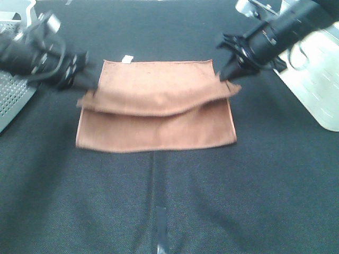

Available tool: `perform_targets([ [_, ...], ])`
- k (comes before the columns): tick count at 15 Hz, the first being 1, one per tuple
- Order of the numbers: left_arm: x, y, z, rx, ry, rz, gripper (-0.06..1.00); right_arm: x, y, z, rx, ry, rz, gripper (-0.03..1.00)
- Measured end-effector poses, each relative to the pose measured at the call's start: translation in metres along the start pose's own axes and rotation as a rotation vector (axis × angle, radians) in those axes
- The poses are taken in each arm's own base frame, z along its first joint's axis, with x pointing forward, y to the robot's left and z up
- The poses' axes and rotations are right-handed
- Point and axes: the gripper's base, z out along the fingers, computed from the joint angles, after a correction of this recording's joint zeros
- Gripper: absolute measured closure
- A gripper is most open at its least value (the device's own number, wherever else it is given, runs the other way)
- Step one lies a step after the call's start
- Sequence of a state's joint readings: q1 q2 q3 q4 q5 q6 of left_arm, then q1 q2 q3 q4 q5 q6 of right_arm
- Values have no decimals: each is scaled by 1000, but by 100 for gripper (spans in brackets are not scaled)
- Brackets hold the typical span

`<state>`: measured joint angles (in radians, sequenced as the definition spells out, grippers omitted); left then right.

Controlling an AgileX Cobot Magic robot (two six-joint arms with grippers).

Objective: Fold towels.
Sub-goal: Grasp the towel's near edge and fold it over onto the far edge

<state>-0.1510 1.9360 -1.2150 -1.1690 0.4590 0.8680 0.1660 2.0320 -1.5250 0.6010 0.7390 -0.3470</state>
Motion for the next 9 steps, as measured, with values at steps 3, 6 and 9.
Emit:
perform_targets([
  [3, -28, 4, 21, -9, -47, 27, 94, -27, -9, 12, 13, -22, 2, 97],
  [6, -69, 12, 53, -26, -138, 80, 94, -71, -32, 23, 16, -112, -5, 97],
  [9, -89, 22, 78, -47, -210, 109, 94, -93, -45, 47, 13, -165, -27, 97],
])
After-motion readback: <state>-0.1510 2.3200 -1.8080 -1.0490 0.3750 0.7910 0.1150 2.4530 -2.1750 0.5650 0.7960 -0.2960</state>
